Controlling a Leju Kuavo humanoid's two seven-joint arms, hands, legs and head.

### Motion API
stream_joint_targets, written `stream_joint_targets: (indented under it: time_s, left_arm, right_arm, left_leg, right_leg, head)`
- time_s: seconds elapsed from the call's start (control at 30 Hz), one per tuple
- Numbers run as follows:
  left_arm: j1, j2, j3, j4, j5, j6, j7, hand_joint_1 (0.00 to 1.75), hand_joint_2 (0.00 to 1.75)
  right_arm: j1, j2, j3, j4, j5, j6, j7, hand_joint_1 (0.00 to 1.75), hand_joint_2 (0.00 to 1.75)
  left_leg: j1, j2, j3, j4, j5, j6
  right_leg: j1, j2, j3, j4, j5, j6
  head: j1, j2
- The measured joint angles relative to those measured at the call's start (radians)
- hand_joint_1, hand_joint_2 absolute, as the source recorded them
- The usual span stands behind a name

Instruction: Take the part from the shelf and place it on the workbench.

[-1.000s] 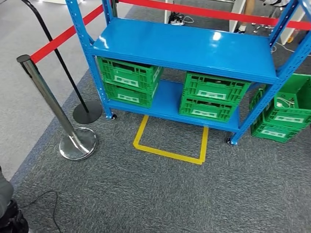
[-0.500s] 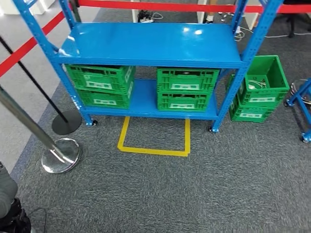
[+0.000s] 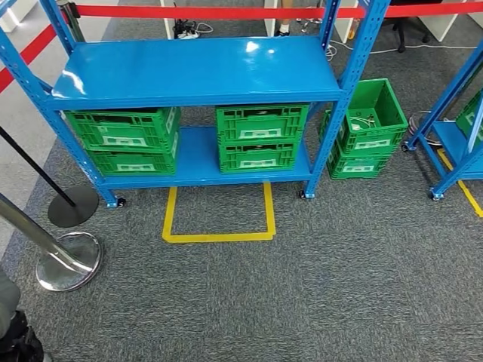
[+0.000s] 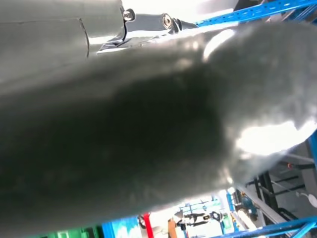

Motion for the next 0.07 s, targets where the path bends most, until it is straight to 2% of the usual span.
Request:
stream_joint_targets:
  time_s: [0.07]
  left_arm:
    - [0.000,0.000,0.000,0.000,0.000,0.000,0.000,0.00,0.00]
  right_arm:
    - [-0.002,0.001,0.000,0.000,0.000,-0.001,0.000,0.00,0.00]
  left_leg:
    - [-0.002,-0.001,0.000,0.000,0.001,0.005]
  right_leg:
    - [-0.001,-0.001,0.002,-0.006,0.003,0.007]
  head:
    - [0.000,0.000]
